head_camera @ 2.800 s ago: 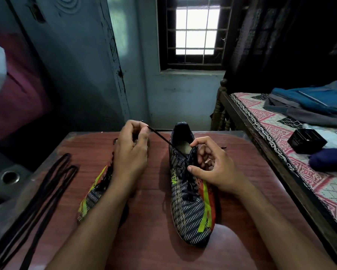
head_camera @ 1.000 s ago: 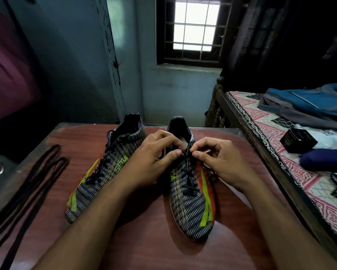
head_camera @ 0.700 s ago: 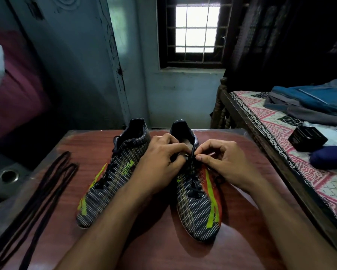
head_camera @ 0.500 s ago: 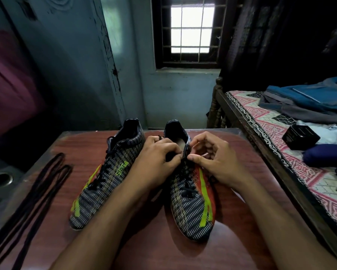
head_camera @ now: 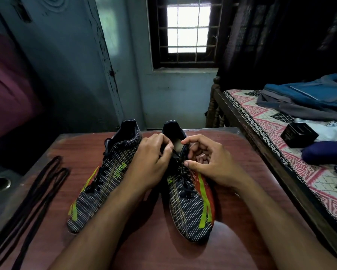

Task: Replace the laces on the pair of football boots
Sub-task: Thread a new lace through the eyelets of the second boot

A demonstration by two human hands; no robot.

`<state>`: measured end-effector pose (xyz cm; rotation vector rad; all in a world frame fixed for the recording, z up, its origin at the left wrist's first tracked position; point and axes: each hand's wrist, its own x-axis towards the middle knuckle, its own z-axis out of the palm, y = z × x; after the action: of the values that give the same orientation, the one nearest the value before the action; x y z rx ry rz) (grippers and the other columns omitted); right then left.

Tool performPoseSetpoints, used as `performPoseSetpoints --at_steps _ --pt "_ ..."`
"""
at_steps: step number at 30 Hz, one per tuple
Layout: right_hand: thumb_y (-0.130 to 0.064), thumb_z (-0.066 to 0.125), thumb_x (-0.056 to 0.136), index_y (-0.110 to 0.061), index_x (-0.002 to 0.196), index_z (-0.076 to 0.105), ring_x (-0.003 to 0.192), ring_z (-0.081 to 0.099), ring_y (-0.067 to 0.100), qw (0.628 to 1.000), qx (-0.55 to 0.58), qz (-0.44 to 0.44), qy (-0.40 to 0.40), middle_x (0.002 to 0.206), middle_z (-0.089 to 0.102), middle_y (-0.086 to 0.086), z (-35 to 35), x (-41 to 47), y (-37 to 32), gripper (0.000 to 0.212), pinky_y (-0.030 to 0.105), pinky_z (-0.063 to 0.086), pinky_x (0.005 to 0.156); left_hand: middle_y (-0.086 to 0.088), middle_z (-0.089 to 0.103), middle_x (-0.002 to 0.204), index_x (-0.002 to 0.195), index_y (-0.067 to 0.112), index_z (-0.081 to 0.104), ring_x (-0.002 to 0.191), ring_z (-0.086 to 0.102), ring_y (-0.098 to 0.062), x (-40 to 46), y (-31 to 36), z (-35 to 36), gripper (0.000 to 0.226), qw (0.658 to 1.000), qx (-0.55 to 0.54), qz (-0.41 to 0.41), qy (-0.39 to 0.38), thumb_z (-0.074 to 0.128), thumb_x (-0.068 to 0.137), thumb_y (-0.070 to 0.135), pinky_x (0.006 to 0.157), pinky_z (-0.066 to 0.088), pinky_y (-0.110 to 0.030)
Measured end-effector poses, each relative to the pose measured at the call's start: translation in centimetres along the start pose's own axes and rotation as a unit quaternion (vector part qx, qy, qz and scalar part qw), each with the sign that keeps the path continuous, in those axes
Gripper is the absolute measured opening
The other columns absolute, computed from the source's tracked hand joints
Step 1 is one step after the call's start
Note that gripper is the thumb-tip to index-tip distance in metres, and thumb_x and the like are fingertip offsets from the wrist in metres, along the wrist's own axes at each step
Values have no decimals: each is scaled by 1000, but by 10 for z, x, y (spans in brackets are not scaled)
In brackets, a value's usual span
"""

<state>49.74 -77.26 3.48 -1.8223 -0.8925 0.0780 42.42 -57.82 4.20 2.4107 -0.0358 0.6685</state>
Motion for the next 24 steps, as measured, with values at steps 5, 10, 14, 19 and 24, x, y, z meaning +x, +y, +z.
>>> performPoseSetpoints --at_steps 5,10,14,19,24 --pt "-11 83 83 -38 120 66 74 59 5 1000 3 9 -3 88 66 -8 -3 -1 1 49 23 50 70 10 63 105 97 22 69 101 59 -2 -1 -2 -4 11 997 -74 7 33 59 102 23 86 42 -18" --pt "1 76 84 -29 120 65 72 56 3 1000 17 15 -12 87 65 -2 -5 -3 -4 48 18 48 69 11 60 119 104 27 75 119 56 -2 -5 -9 -8 23 996 -84 26 26 56 97 15 95 48 -22" --pt "0 75 86 -27 118 62 69 52 3 999 28 19 -4 84 60 -4 -3 -2 -2 44 16 44 67 10 66 107 105 28 80 102 63 1 -5 -11 -10 32 997 -54 42 35 67 92 2 85 46 -12" --pt "3 75 84 -23 119 60 70 53 -3 999 21 20 -14 88 59 -1 -3 -3 -7 46 12 45 68 12 69 98 104 29 80 80 60 9 -4 -12 -9 27 997 -23 0 71 72 91 7 73 37 -1" --pt "4 73 83 -26 116 60 74 56 3 999 18 28 -14 94 63 13 -5 -5 -8 47 18 47 68 11 66 102 100 32 74 82 60 0 -4 -13 -2 19 995 22 -40 90 65 96 16 76 49 -14"
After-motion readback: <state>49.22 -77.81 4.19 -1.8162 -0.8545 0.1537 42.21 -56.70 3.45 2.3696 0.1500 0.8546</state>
